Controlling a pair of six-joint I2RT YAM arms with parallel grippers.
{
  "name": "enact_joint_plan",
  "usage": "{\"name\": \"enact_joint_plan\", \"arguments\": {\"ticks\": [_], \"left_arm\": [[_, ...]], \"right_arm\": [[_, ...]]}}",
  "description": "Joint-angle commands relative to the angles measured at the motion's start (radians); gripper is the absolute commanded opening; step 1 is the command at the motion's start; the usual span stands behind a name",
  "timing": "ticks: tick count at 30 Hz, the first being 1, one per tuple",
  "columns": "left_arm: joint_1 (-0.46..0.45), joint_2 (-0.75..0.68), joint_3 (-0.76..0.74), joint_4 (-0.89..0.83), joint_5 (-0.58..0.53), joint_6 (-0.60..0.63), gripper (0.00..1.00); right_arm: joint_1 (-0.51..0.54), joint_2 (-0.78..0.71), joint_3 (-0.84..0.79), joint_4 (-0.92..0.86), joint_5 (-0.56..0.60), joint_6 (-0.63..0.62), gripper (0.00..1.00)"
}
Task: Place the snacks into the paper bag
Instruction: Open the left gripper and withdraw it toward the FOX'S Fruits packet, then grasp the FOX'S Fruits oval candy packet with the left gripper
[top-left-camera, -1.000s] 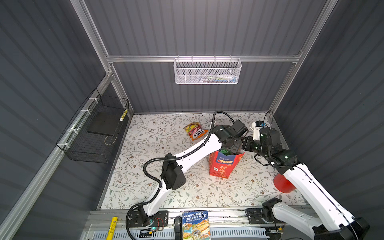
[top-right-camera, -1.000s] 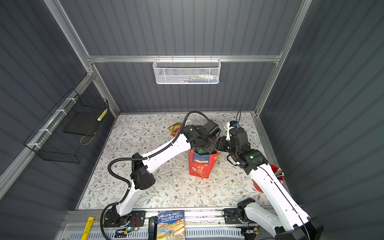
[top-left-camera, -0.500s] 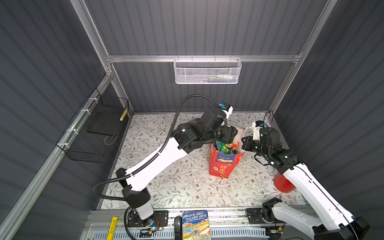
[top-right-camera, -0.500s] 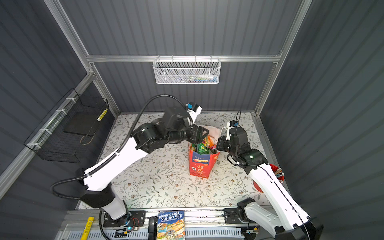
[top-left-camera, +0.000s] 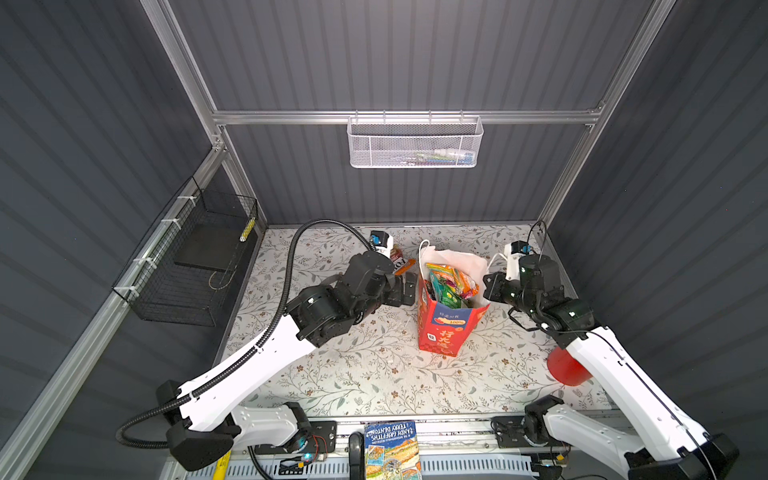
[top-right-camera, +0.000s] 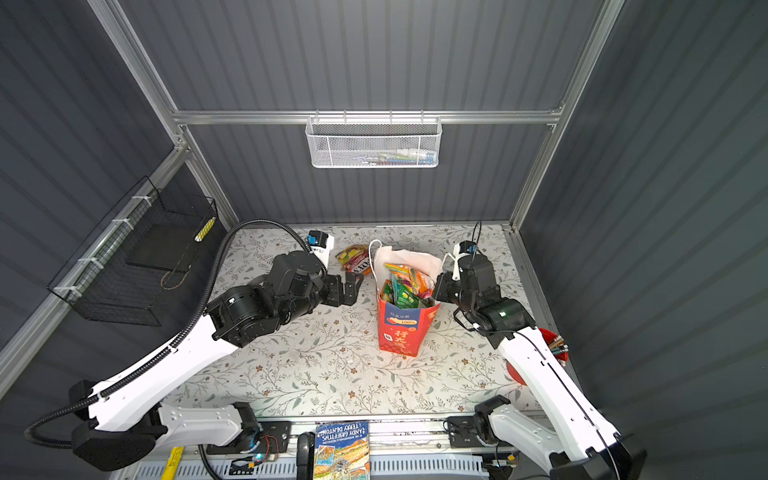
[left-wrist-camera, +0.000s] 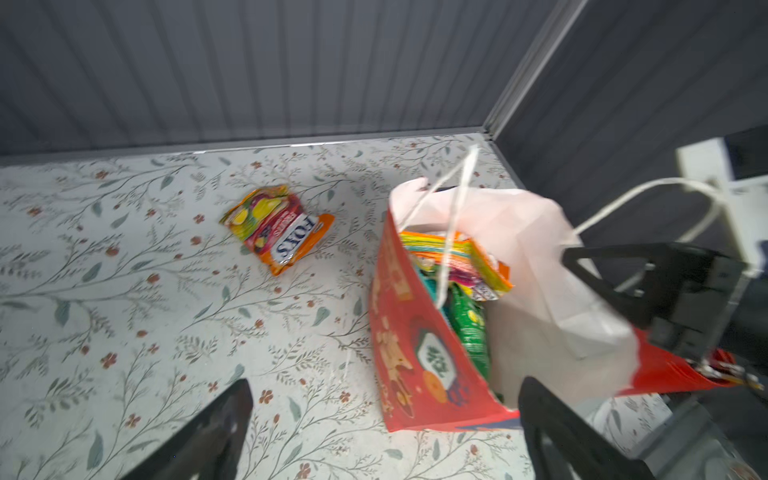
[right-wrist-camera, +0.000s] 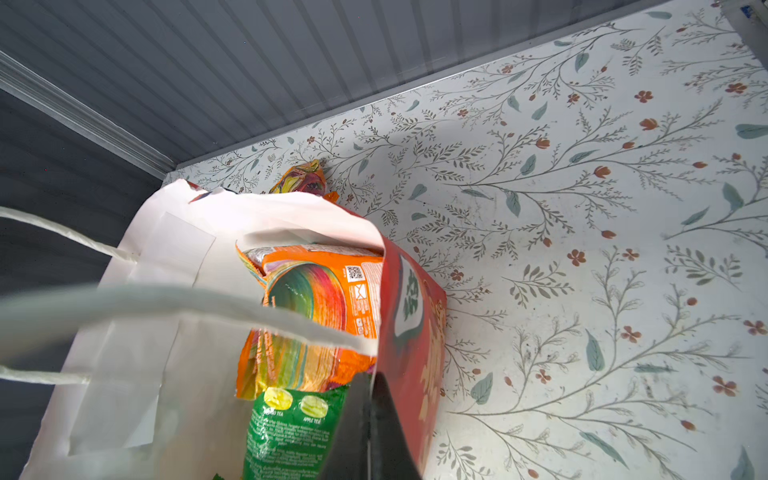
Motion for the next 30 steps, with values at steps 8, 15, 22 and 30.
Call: {"name": "enact_joint_plan", "arguments": {"ticks": [8, 15, 22, 30], "left_arm": [[0.213, 0.095, -0.211, 0.200, 0.191, -0.162, 1.00], [0.318, 0.336, -0.175, 0.304, 0.301, -0.200, 1.00], [0.398, 0.626, -0.035, 0.343, 0.402, -0.187, 1.00], [0.473, 0.866, 0.195, 0.302, 0.483, -0.169, 1.00]], "right_arm": [[-0.001, -0.042, -0.012, 0.054, -0.023, 0.006, 0.00], [-0.001, -0.031, -0.027, 0.075, -0.034, 0.020, 0.00], [-0.001, -0.007, -0.019, 0.081, -0.072, 0.024, 0.00], [-0.002, 0.013, -0.020, 0.093, -0.090, 0.029, 0.00]]}}
